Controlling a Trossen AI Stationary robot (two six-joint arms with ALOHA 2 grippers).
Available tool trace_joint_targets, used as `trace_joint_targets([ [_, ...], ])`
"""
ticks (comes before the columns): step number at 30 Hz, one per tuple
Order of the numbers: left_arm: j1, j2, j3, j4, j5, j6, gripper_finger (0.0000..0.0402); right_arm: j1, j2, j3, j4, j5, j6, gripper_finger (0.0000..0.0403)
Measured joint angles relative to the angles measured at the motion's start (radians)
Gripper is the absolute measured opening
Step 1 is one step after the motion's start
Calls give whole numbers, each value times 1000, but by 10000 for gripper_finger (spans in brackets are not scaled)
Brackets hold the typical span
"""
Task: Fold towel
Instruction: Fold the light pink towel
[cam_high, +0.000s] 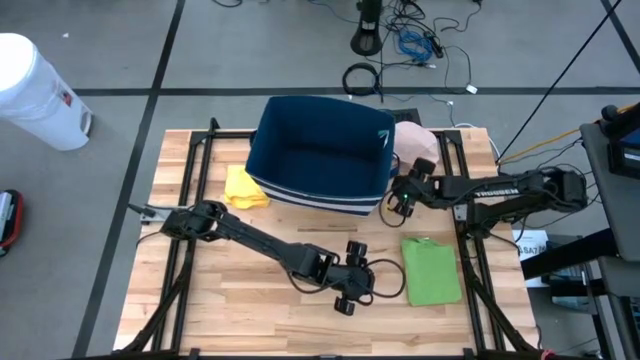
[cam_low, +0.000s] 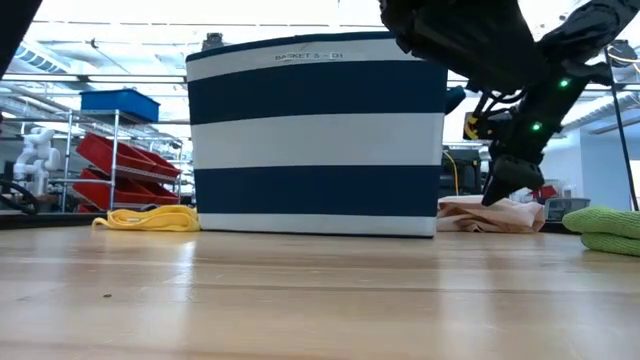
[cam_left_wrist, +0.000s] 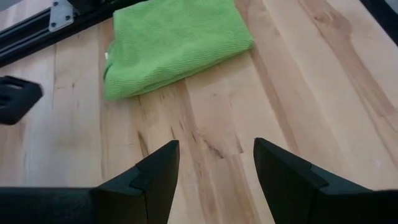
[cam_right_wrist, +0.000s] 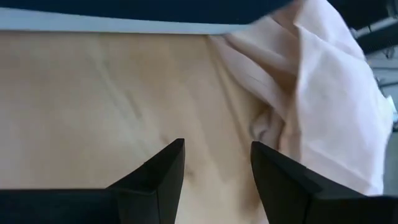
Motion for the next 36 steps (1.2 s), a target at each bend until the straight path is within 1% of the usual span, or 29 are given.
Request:
trace_joint_targets([
  [8, -1, 0, 0, 0, 0, 0, 213, -153, 0, 0, 38, -2, -65, 171],
  [13, -1, 0, 0, 0, 0, 0, 213, -250, 2, 0, 83, -85, -102, 171],
  [16, -2, 0, 0, 0, 0, 0, 213, -305, 16, 0, 109, -161, -115, 171],
  [19, -2, 0, 0, 0, 1, -3, 213, -354, 45, 0, 136, -200, -133, 171],
  [24, -3, 0, 0, 0, 0, -7, 213, -426, 117, 0, 174, -203, -158, 171],
  [29, -5, 0, 0, 0, 1, -8, 213, -466, 195, 0, 198, -206, -173, 167],
  [32, -5, 0, 0, 0, 1, -8, 213, -476, 229, 0, 200, -233, -173, 140],
  [34, -5, 0, 0, 0, 1, -7, 213, -475, 238, 1, 200, -252, -172, 101],
  [36, -5, 0, 0, 0, 1, -6, 213, -472, 237, 1, 191, -268, -169, 49],
])
